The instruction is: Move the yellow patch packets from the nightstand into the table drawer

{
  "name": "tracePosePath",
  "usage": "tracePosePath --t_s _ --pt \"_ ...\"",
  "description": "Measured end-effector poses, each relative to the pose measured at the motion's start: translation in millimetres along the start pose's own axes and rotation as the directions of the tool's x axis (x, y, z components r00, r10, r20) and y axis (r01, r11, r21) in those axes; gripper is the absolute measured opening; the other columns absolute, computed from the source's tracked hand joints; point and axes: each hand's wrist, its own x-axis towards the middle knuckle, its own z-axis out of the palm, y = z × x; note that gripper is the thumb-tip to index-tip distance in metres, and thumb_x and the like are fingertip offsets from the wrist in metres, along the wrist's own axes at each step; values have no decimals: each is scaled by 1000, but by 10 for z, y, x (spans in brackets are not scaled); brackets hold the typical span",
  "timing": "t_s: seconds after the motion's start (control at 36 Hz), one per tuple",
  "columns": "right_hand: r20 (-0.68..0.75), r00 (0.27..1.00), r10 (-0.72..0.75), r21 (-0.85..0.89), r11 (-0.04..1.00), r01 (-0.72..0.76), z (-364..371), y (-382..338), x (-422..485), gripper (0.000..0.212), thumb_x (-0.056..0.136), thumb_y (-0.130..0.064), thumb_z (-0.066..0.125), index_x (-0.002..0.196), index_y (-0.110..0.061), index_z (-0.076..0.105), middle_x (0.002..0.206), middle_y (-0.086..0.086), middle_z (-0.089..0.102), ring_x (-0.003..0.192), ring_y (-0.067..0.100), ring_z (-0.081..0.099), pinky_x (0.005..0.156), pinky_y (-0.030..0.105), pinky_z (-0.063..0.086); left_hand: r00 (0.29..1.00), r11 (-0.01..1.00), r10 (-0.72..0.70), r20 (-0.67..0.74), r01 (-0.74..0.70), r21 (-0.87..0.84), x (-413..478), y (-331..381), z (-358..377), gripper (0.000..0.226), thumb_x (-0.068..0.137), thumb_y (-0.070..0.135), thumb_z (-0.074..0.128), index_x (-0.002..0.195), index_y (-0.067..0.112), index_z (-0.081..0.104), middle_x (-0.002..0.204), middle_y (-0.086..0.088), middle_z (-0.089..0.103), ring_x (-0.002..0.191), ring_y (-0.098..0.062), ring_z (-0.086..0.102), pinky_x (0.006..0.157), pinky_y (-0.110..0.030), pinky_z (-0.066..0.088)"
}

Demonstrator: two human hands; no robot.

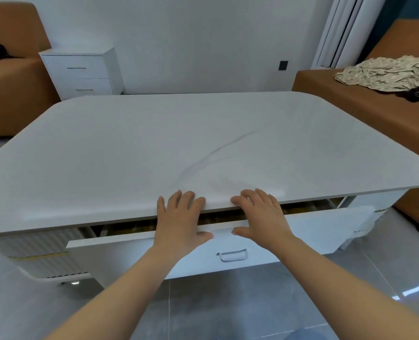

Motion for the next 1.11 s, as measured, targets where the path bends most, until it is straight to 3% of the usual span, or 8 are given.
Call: tracePosePath --t_s 0.08,0.17,0.31,0.44,0.61,0.94,1.06,1.11 --pt "-51 999 17 38 999 -15 37 -7 33 56 84 -43 62 133 -29 38 140 -6 33 136 20 24 115 35 12 997 1000 1 -73 -2 -18 35 -4 40 65 74 57 63 128 29 41 140 3 34 135 -28 25 111 -52 13" --pt "-109 993 49 65 997 -42 85 -20 70 48 84 -38 63 127 -25 45 134 -4 40 132 23 28 115 38 13 980 1000 5 -201 -4 2 80 -22 119 61 43 46 87 93 19 64 103 -5 62 98 -38 59 90 -61 40" --pt "-286 948 142 69 989 -127 266 -107 142 44 57 -22 87 93 -14 63 99 8 60 105 39 56 100 57 37 940 997 -9 -340 34 68 109 34 131 59 27 40 92 74 19 65 82 -2 65 75 -34 64 73 -59 50" --pt "-415 899 141 -19 986 -164 311 -171 174 58 30 -15 95 77 -16 61 78 4 60 79 36 65 79 58 51 936 992 -31 -351 72 105 120 59 173 53 30 34 93 73 17 65 80 -3 65 72 -33 63 74 -58 51" --pt "-459 878 139 -84 976 -199 352 -170 196 84 20 -2 91 84 -20 39 75 2 58 77 32 64 81 53 53 927 988 -34 -374 87 126 134 97 177 50 36 27 93 74 13 64 79 -6 64 73 -35 63 74 -59 51" --pt "-478 864 162 -85 970 -229 500 -109 259 80 26 -2 92 85 -15 39 80 7 61 90 39 65 86 60 46 886 986 -59 -460 124 112 205 85 303 62 43 27 90 84 15 45 79 -5 62 77 -33 62 79 -59 49" --pt "-334 919 209 -45 971 -237 401 -173 222 80 27 -4 90 91 -14 42 92 8 65 100 39 64 87 57 48 951 991 -47 -306 83 106 193 42 218 52 32 15 91 77 12 64 80 -6 64 77 -35 64 77 -61 49" --pt "-148 971 190 -45 979 -199 217 -197 145 75 54 -16 86 116 -14 43 126 11 54 128 37 46 104 52 35 988 995 -13 -153 28 95 177 26 54 59 36 23 92 89 14 66 94 -5 64 90 -35 64 82 -60 49"
